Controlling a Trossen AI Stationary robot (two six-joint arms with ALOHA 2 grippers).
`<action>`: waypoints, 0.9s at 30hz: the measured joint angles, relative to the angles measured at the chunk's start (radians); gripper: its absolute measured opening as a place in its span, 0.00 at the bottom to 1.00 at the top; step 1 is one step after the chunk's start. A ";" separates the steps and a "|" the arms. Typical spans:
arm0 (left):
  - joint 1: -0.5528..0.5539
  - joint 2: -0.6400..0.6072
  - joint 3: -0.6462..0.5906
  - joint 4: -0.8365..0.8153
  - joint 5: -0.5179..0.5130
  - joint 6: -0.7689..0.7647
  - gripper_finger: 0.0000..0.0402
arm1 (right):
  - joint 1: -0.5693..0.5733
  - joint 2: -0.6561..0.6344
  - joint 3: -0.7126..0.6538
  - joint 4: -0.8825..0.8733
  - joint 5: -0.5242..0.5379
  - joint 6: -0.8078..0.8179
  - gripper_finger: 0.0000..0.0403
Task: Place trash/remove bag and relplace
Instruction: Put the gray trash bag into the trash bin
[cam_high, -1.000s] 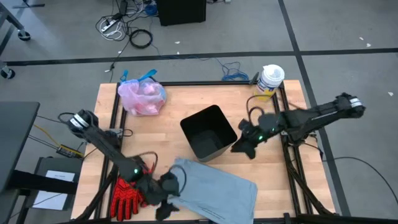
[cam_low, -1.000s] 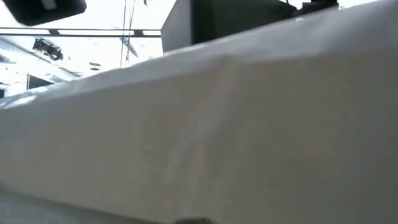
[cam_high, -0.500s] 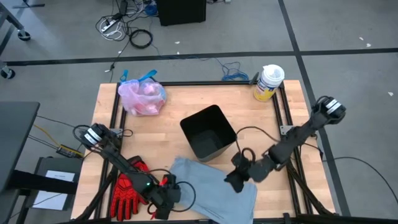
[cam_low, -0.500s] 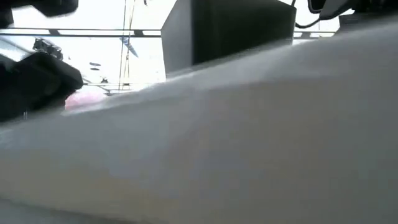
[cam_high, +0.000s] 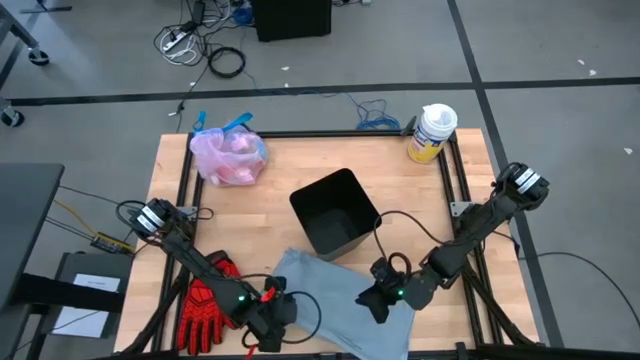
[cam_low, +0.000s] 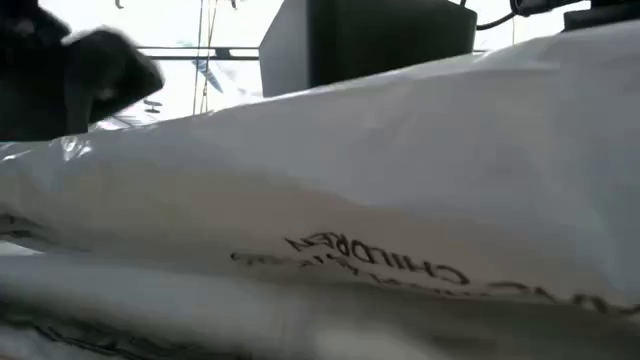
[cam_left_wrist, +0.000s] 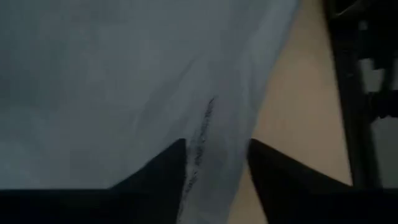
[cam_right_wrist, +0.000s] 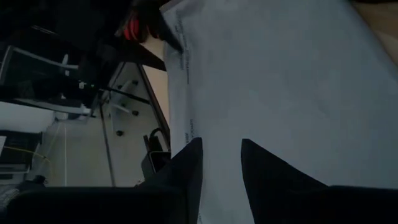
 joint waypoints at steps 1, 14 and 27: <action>0.000 0.000 0.015 -0.001 0.000 0.015 0.38 | 0.000 -0.002 0.000 0.003 -0.001 -0.004 0.24; 0.002 0.000 0.059 -0.008 0.047 0.077 0.07 | -0.004 -0.002 0.000 0.003 0.002 -0.033 0.19; 0.008 0.043 0.059 0.033 0.053 0.154 0.36 | -0.008 -0.002 0.000 0.003 -0.009 -0.037 0.19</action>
